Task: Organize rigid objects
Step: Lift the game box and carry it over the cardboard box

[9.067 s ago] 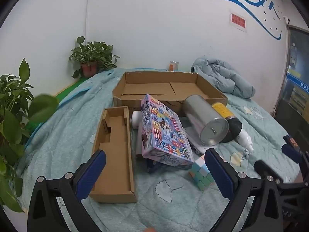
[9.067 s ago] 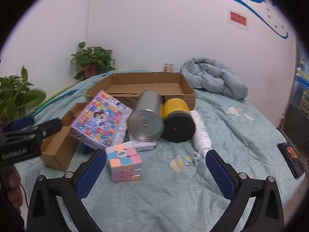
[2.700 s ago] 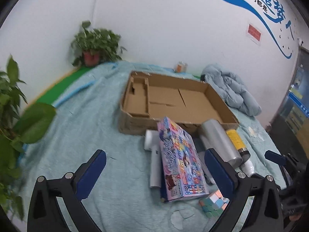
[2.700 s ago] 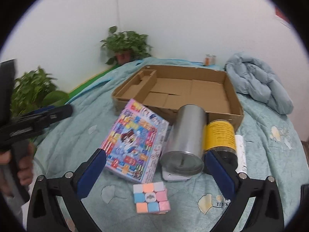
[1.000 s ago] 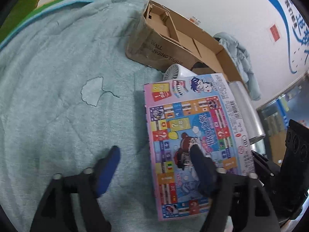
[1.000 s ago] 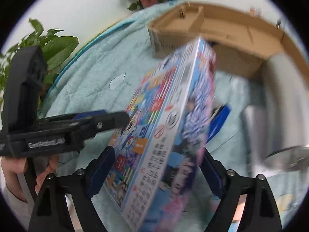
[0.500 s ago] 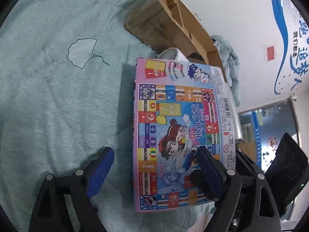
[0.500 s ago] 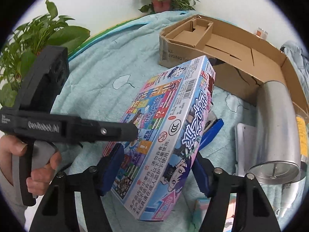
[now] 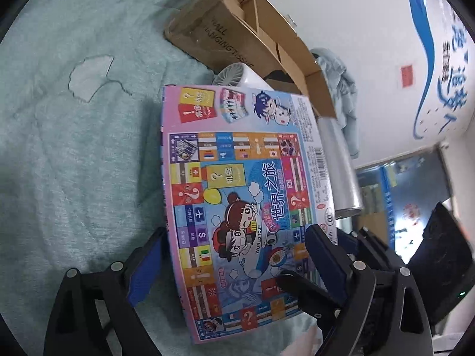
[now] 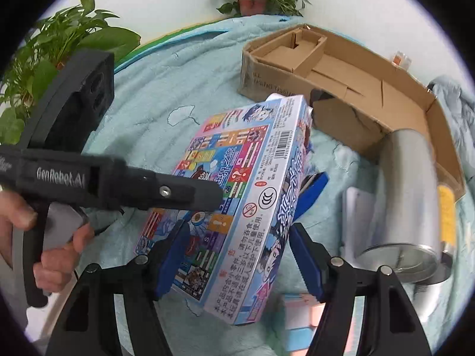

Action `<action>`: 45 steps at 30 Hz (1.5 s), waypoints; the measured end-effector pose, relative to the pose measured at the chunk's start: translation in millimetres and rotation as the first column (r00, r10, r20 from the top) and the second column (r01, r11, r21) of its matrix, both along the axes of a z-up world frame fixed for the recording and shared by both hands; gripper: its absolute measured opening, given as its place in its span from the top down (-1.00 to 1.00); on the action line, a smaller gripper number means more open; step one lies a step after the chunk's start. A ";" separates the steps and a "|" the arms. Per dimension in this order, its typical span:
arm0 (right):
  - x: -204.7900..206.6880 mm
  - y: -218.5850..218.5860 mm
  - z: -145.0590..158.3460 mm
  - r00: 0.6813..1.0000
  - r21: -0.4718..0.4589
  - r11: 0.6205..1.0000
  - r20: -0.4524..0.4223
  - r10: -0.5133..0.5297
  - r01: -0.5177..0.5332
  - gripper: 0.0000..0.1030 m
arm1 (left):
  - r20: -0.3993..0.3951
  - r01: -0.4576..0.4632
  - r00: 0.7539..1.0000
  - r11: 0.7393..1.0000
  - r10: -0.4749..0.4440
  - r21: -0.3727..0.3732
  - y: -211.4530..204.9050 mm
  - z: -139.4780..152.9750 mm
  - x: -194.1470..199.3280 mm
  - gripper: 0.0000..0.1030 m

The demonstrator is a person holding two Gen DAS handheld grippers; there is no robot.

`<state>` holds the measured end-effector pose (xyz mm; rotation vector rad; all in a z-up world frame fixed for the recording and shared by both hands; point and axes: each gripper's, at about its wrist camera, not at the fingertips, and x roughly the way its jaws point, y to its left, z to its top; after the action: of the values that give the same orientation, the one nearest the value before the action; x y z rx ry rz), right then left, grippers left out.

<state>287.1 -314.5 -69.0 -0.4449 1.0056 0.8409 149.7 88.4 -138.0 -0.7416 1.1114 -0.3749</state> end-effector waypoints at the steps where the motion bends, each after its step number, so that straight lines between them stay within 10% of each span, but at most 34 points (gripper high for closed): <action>1: 0.8 0.4 -1.3 1.000 0.004 1.000 -0.010 -0.002 0.002 -0.41 | 0.007 0.002 1.000 0.999 -0.002 0.038 -5.9 3.5 -0.3 -0.74; 10: 13.9 -5.5 -7.4 0.994 0.031 0.994 -0.024 -0.103 0.104 -0.81 | 0.075 0.017 0.997 0.992 -0.026 0.126 -44.9 31.2 -5.0 -0.60; 21: 23.5 -9.3 22.5 0.970 0.181 0.969 0.147 -0.193 0.165 -0.81 | 0.244 -0.086 0.969 0.966 0.025 0.243 -52.1 86.2 -7.7 -0.38; 39: 128.1 -25.7 123.5 0.865 0.455 0.840 0.247 -0.437 0.294 -0.80 | 0.532 -0.103 0.828 0.886 -0.175 0.452 -115.8 255.6 103.5 -0.37; 45: 173.6 -20.9 115.8 0.882 0.446 0.825 0.142 -0.449 0.348 -0.79 | 0.485 -0.070 0.851 0.870 -0.203 0.489 -130.7 267.1 165.4 -0.37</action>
<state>460.7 -335.4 46.8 0.0346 0.6358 0.5724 315.1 -42.3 129.1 -0.1183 0.6612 -0.3089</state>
